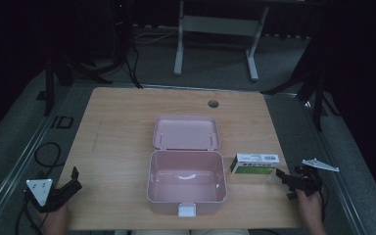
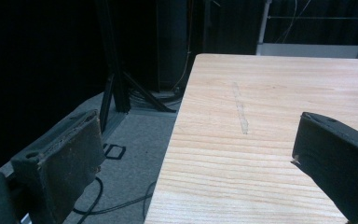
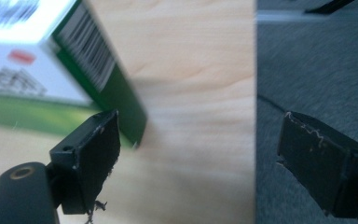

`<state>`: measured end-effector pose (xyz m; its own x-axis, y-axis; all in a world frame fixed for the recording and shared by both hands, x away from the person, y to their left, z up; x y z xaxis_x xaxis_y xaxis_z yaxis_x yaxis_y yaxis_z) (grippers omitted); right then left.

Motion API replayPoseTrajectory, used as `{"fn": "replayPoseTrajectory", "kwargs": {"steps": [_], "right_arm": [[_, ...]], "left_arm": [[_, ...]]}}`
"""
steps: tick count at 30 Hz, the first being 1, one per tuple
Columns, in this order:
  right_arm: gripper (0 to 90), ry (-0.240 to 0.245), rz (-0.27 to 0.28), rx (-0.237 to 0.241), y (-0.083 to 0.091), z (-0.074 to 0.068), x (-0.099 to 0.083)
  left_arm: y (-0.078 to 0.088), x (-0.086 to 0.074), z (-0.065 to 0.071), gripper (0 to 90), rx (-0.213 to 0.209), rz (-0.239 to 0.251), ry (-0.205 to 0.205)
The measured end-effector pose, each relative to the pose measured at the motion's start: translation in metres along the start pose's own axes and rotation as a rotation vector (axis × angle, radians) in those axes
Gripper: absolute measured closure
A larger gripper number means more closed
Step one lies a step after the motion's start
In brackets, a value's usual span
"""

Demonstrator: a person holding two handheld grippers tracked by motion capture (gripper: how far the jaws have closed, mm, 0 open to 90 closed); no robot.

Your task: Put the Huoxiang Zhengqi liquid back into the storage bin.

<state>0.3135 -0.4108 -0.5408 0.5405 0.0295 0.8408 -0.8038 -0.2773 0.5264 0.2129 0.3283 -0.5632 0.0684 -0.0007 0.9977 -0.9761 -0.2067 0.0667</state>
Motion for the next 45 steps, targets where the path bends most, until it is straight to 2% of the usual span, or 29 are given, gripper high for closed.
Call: {"fn": "replayPoseTrajectory", "kwargs": {"steps": [1, 2, 3, 5, 6, 7, 8, 9, 10, 11, 12, 15, 17, 18, 19, 20, 22, 28, 33, 39, 45], "right_arm": [[12.8, 0.0, 0.0, 0.0, 0.0, 0.0, 0.0], [12.8, 0.021, -0.043, 0.004, 0.001, 0.0, 0.002], [12.8, 0.021, -0.043, 0.004, 0.001, 0.0, 0.002], [12.8, 0.032, -0.078, 0.013, 0.002, 0.001, 0.003], [12.9, 0.052, -0.121, 0.034, 0.003, 0.001, 0.003], [12.9, 0.052, -0.121, 0.034, 0.003, 0.001, 0.003], [12.9, 0.079, -0.152, 0.057, 0.004, -0.001, 0.002], [12.9, 0.079, -0.152, 0.057, 0.004, -0.001, 0.002], [12.8, 0.107, -0.189, 0.087, 0.004, -0.005, 0.001], [12.8, 0.107, -0.189, 0.087, 0.004, -0.005, 0.001], [10.9, 0.143, -0.222, 0.096, 0.005, -0.01, 0.0], [10.7, 0.16, -0.233, 0.116, 0.006, -0.013, 0.0], [10.7, 0.186, -0.268, 0.143, 0.005, -0.016, 0.0], [10.7, 0.186, -0.268, 0.143, 0.005, -0.016, 0.0], [10.7, 0.197, -0.287, 0.178, 0.005, -0.018, 0.0], [10.7, 0.214, -0.314, 0.2, 0.005, -0.02, 0.0], [10.8, 0.253, -0.34, 0.213, 0.004, -0.022, -0.001], [10.8, 0.328, -0.423, 0.285, 0.002, -0.032, -0.005], [10.8, 0.413, -0.486, 0.324, 0.001, -0.041, -0.005], [11.2, 0.515, -0.529, 0.359, 0.001, -0.051, -0.003], [11.2, 0.596, -0.585, 0.391, 0.001, -0.06, 0.002]], "left_arm": [[0.0, 0.0, 0.0, 2.2, 0.0, 0.0, 0.0], [0.0, 0.0, 0.0, 2.2, -0.002, -0.001, 0.0], [0.0, 0.0, 0.0, 2.2, -0.002, -0.001, 0.0], [0.0, 0.0, 0.0, 2.1, -0.003, -0.003, -0.002], [-0.001, 0.0, 0.001, 2.1, -0.006, -0.005, -0.007], [-0.001, 0.0, 0.001, 2.2, -0.006, -0.005, -0.007], [-0.001, 0.0, 0.001, 2.1, -0.013, -0.007, -0.01], [-0.001, 0.0, 0.001, 2.1, -0.013, -0.007, -0.01], [-0.001, 0.0, 0.001, 2.1, -0.021, -0.008, -0.009], [-0.001, 0.0, 0.001, 2.1, -0.029, -0.007, -0.006], [-0.001, 0.0, 0.001, 2.1, -0.033, -0.007, -0.004], [-0.001, 0.0, 0.0, 2.1, -0.038, -0.009, 0.005], [-0.001, 0.0, 0.0, 2.1, -0.037, -0.008, 0.009], [-0.001, 0.0, 0.0, 2.1, -0.037, -0.008, 0.009], [0.0, 0.0, 0.0, 2.1, -0.038, -0.007, 0.009], [0.0, 0.0, 0.0, 2.1, -0.039, -0.007, 0.009], [0.0, 0.0, 0.0, 2.1, -0.039, -0.007, 0.007], [-0.001, 0.0, 0.0, 2.2, -0.05, -0.013, 0.003], [-0.001, 0.0, 0.001, 2.2, -0.059, -0.015, 0.001], [-0.001, 0.0, 0.001, 2.1, -0.06, -0.014, -0.001], [-0.001, 0.0, 0.001, 2.1, -0.061, -0.015, 0.0]]}}
Point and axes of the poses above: each handheld gripper's, and its own axes: y roughly backward along the jaws, x roughly out of its top, z roughly to its right, the point moved 1 cm from there along -y, roughly forward along the jaws, and after that the axes turned 9 degrees about z, right-handed, at the moved point
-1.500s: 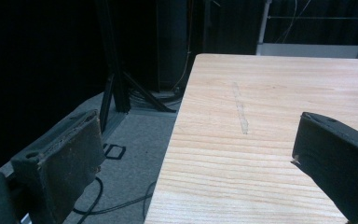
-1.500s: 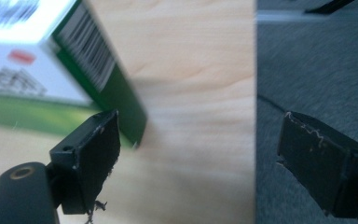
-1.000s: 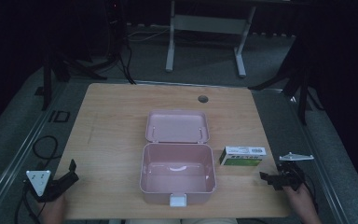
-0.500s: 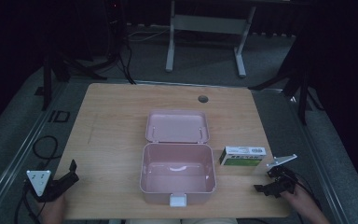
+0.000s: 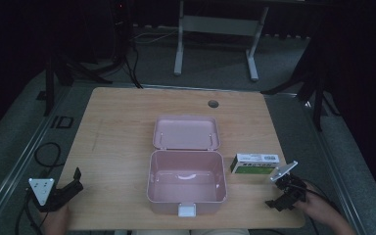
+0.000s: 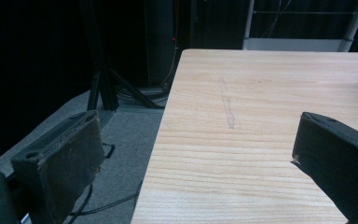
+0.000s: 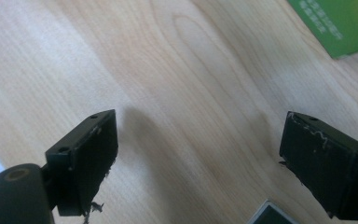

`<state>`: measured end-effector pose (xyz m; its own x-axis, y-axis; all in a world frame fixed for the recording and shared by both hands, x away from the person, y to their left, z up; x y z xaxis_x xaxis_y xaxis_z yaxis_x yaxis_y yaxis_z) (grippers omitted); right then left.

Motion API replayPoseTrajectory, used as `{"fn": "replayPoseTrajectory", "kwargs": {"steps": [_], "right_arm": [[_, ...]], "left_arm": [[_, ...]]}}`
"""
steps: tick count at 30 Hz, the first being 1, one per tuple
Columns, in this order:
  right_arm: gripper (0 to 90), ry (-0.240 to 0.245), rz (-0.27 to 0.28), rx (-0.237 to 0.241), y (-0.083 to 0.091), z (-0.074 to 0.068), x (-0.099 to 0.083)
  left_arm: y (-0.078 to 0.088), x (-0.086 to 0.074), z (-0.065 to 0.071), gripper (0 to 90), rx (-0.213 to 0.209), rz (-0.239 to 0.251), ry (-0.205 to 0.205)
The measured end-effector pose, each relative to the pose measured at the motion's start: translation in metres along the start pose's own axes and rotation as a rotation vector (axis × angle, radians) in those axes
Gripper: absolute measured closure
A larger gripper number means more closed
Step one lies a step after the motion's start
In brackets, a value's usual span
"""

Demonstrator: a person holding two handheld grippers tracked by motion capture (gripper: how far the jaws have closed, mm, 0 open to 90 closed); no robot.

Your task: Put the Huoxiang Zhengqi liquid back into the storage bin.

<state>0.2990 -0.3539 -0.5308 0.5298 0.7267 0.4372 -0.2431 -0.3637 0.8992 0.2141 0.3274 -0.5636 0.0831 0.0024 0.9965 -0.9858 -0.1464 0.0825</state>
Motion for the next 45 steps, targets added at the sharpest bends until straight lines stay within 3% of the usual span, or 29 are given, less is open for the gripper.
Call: {"fn": "replayPoseTrajectory", "kwargs": {"steps": [8, 11, 14, 17, 21, 27, 32, 37, 45], "right_arm": [[11.1, 0.09, -0.066, 0.008, 0.004, -0.006, 0.015], [11.1, 0.124, -0.09, 0.053, 0.006, -0.009, 0.02], [13.6, 0.148, -0.106, 0.065, 0.006, -0.012, 0.023], [12.7, 0.237, -0.147, 0.075, 0.005, -0.02, 0.03], [11.2, 0.249, -0.198, 0.139, 0.004, -0.026, 0.037], [11.4, 0.345, -0.241, 0.142, 0.002, -0.035, 0.043], [11.4, 0.368, -0.251, 0.159, 0.001, -0.039, 0.049], [13.4, 0.449, -0.262, 0.168, 0.001, -0.047, 0.055], [15.5, 0.516, -0.262, 0.195, 0.008, -0.059, 0.072]], "left_arm": [[0.0, 0.0, 0.0, 2.2, 0.001, 0.0, 0.0], [0.0, 0.0, 0.0, 2.2, 0.0, 0.0, 0.0], [0.0, 0.0, 0.0, 2.2, -0.001, -0.001, 0.001], [0.0, 0.0, 0.0, 2.2, -0.001, -0.002, 0.0], [0.0, 0.0, 0.0, 2.2, -0.002, -0.002, 0.0], [0.0, 0.0, 0.0, 2.1, -0.003, -0.002, -0.001], [0.0, 0.0, 0.0, 2.2, -0.003, -0.003, -0.003], [0.0, 0.0, 0.0, 2.1, -0.004, -0.003, -0.004], [0.0, 0.0, 0.0, 2.1, -0.006, -0.003, -0.004]]}}
Point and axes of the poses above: each handheld gripper's, and its own axes: y roughly backward along the jaws, x roughly out of its top, z roughly to its right, the point moved 1 cm from there along -y, roughly forward along the jaws, and after that the axes turned 9 degrees about z, right-handed, at the moved point
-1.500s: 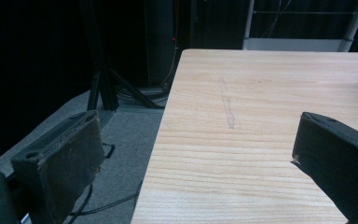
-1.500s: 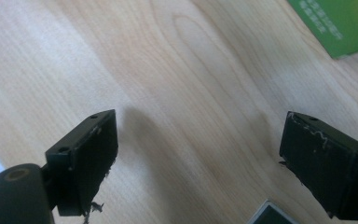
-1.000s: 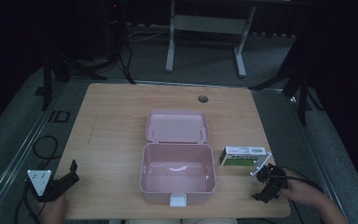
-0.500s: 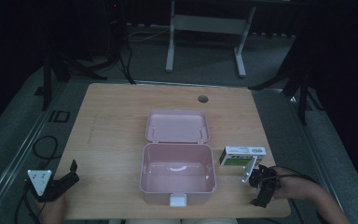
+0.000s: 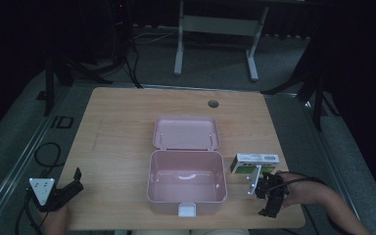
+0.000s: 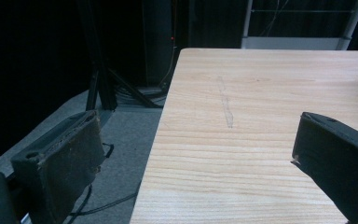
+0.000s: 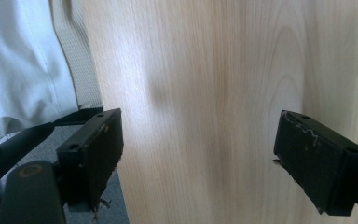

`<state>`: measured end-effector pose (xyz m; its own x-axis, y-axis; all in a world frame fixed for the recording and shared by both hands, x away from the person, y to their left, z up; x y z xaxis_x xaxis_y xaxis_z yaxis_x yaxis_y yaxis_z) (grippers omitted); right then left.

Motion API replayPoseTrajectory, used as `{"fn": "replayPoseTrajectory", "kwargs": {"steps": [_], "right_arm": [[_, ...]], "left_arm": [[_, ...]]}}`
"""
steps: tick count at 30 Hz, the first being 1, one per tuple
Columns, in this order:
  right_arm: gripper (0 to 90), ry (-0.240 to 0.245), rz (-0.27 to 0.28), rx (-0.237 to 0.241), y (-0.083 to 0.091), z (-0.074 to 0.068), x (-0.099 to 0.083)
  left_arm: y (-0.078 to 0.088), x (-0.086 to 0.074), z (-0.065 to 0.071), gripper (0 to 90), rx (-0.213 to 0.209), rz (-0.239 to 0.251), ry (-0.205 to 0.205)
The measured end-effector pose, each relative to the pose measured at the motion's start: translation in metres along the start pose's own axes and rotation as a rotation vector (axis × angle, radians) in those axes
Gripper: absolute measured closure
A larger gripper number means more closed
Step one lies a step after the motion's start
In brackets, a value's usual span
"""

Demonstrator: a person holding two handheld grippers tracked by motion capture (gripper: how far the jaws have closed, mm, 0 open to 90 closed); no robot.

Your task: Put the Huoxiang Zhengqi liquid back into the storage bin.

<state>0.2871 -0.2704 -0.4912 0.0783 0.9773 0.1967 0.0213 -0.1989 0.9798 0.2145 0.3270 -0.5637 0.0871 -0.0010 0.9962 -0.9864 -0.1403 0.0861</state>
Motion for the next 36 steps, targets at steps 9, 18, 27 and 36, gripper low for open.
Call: {"fn": "replayPoseTrajectory", "kwargs": {"steps": [9, 18, 27, 36], "right_arm": [[15.5, 0.068, 0.018, -0.009, 0.018, -0.003, 0.021], [20.1, 0.105, 0.057, -0.068, 0.049, 0.003, 0.032], [21.1, 0.093, 0.055, -0.135, 0.077, 0.021, 0.032], [23.5, 0.087, 0.046, -0.138, 0.092, 0.038, 0.036]], "left_arm": [[0.0, 0.0, 0.0, 2.2, -0.003, -0.001, -0.002], [0.0, 0.0, 0.0, 2.1, -0.005, -0.003, -0.003], [0.0, 0.0, 0.0, 2.2, -0.008, -0.006, -0.009], [0.0, 0.0, 0.0, 2.1, -0.009, -0.007, -0.009]]}}
Point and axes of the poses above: each handheld gripper's, and its own axes: y roughly backward along the jaws, x roughly out of its top, z roughly to its right, the point moved 1 cm from there along -y, roughly forward along the jaws, and after that the axes turned 9 degrees about z, right-handed, at the moved point
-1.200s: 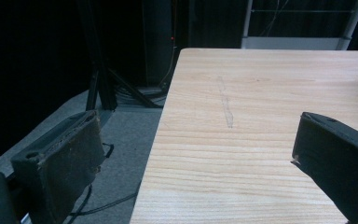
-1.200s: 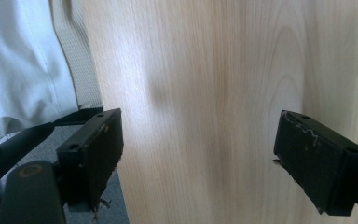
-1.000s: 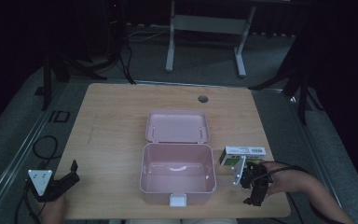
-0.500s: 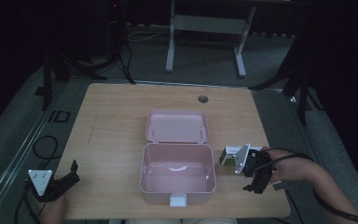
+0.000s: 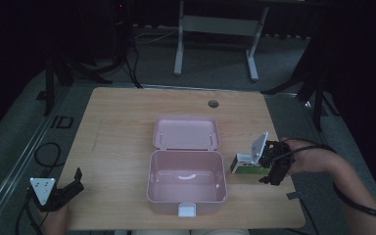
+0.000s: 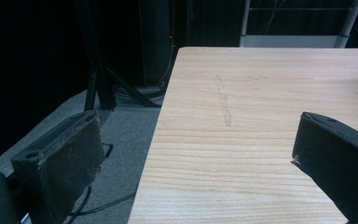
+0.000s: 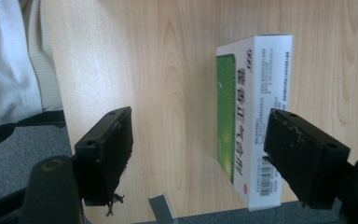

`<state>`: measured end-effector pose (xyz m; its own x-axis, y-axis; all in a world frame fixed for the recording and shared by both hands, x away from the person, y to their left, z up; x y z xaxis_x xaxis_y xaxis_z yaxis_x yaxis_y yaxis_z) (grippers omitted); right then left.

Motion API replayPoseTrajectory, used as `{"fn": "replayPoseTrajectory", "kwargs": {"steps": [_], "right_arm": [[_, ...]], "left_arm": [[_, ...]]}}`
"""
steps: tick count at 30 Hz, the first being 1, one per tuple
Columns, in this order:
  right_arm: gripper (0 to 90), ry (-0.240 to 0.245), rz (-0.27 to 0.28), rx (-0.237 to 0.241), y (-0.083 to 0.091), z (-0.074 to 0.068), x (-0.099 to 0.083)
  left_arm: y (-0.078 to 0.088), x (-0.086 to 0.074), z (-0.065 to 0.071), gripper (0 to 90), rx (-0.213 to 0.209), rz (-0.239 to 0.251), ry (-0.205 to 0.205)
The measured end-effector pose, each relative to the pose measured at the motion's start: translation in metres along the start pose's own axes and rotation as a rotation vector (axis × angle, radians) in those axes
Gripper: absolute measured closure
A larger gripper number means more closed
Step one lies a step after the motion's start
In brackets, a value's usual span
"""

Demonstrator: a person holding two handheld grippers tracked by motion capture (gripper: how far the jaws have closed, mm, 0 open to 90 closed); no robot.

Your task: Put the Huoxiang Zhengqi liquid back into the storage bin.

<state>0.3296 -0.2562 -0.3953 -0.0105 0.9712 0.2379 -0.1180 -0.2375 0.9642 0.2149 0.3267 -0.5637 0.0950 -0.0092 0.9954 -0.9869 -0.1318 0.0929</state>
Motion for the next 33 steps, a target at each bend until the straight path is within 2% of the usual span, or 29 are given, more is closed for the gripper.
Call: {"fn": "replayPoseTrajectory", "kwargs": {"steps": [9, 12, 16, 25, 28, 33], "right_arm": [[24.8, -0.038, -0.03, -0.001, -0.005, 0.022, -0.004], [28.0, -0.042, -0.025, 0.01, -0.008, 0.029, -0.005], [28.3, -0.051, -0.045, 0.011, -0.016, 0.036, -0.006], [34.8, -0.058, -0.067, 0.051, -0.035, 0.049, -0.012], [38.8, -0.057, -0.081, 0.052, -0.041, 0.054, -0.015], [39.8, -0.058, -0.102, 0.053, -0.05, 0.059, -0.015]], "left_arm": [[0.0, 0.0, 0.0, 2.1, -0.002, -0.002, 0.0], [0.0, 0.0, 0.0, 2.1, -0.002, -0.002, 0.001], [0.0, 0.0, 0.0, 2.1, -0.003, -0.004, -0.001], [0.0, 0.0, 0.001, 2.2, -0.004, -0.008, -0.004], [-0.001, 0.0, 0.001, 2.2, -0.006, -0.009, -0.006], [-0.001, 0.0, 0.002, 2.1, -0.007, -0.011, -0.011]]}}
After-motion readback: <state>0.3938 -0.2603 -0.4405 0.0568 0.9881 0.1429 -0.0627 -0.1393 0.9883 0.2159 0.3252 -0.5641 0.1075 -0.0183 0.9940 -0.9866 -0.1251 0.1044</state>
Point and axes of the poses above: each handheld gripper's, and its own axes: y roughly backward along the jaws, x roughly out of its top, z roughly to its right, the point moved 1 cm from there along -y, roughly forward along the jaws, and after that the axes turned 9 degrees about z, right-handed, at the moved point
